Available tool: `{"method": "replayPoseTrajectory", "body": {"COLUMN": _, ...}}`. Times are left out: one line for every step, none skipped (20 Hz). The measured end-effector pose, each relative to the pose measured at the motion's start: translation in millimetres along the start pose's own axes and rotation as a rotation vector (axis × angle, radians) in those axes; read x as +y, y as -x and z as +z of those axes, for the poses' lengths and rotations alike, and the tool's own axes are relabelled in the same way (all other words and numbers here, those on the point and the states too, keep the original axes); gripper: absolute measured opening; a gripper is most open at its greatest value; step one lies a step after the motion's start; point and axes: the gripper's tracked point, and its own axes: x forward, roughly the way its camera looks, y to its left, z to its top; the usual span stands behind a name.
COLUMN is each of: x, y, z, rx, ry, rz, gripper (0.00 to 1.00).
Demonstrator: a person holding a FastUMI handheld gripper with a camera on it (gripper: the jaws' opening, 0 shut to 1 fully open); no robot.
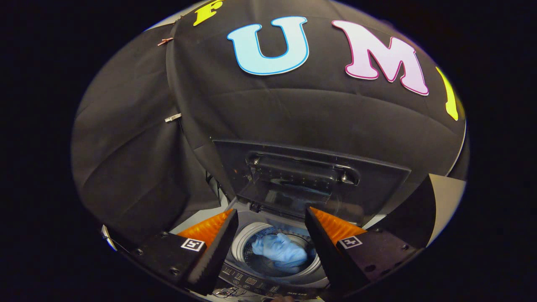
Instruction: Put the clothes into the washing machine and then close the washing machine lid.
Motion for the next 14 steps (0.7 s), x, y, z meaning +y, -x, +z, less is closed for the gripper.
{"method": "replayPoseTrajectory", "body": {"x": -0.9, "y": 1.7, "z": 0.6, "rx": -0.003, "ry": 0.002, "rz": -0.003, "gripper": 1.00}}
{"method": "replayPoseTrajectory", "body": {"x": -1.4, "y": 2.4, "z": 1.6, "rx": -0.010, "ry": 0.002, "rz": -0.004, "gripper": 1.00}}
{"method": "replayPoseTrajectory", "body": {"x": -1.7, "y": 3.0, "z": 3.8, "rx": -0.018, "ry": -0.001, "rz": -0.005, "gripper": 1.00}}
{"method": "replayPoseTrajectory", "body": {"x": -2.2, "y": 4.3, "z": 7.1, "rx": -0.029, "ry": -0.005, "rz": -0.005, "gripper": 1.00}}
{"method": "replayPoseTrajectory", "body": {"x": -2.1, "y": 6.1, "z": 11.6, "rx": -0.041, "ry": -0.008, "rz": -0.004, "gripper": 1.00}}
{"method": "replayPoseTrajectory", "body": {"x": -1.8, "y": 7.2, "z": 16.9, "rx": -0.057, "ry": -0.012, "rz": 0.001, "gripper": 1.00}}
{"method": "replayPoseTrajectory", "body": {"x": -2.2, "y": 9.1, "z": 24.6, "rx": -0.077, "ry": -0.017, "rz": 0.004, "gripper": 1.00}}
{"method": "replayPoseTrajectory", "body": {"x": -4.7, "y": 10.6, "z": 33.9, "rx": -0.102, "ry": -0.019, "rz": 0.002, "gripper": 1.00}}
{"method": "replayPoseTrajectory", "body": {"x": -6.7, "y": 12.7, "z": 44.6, "rx": -0.128, "ry": -0.018, "rz": -0.002, "gripper": 1.00}}
{"method": "replayPoseTrajectory", "body": {"x": -7.9, "y": 14.3, "z": 53.7, "rx": -0.152, "ry": -0.016, "rz": -0.003, "gripper": 0.99}}
{"method": "replayPoseTrajectory", "body": {"x": -9.9, "y": 14.0, "z": 62.4, "rx": -0.167, "ry": -0.014, "rz": -0.003, "gripper": 1.00}}
{"method": "replayPoseTrajectory", "body": {"x": -13.1, "y": 12.8, "z": 68.2, "rx": -0.176, "ry": -0.016, "rz": -0.005, "gripper": 0.99}}
{"method": "replayPoseTrajectory", "body": {"x": -17.6, "y": 11.7, "z": 74.7, "rx": -0.188, "ry": -0.024, "rz": -0.012, "gripper": 0.99}}
{"method": "replayPoseTrajectory", "body": {"x": -21.7, "y": 10.5, "z": 82.4, "rx": -0.202, "ry": -0.033, "rz": -0.017, "gripper": 1.00}}
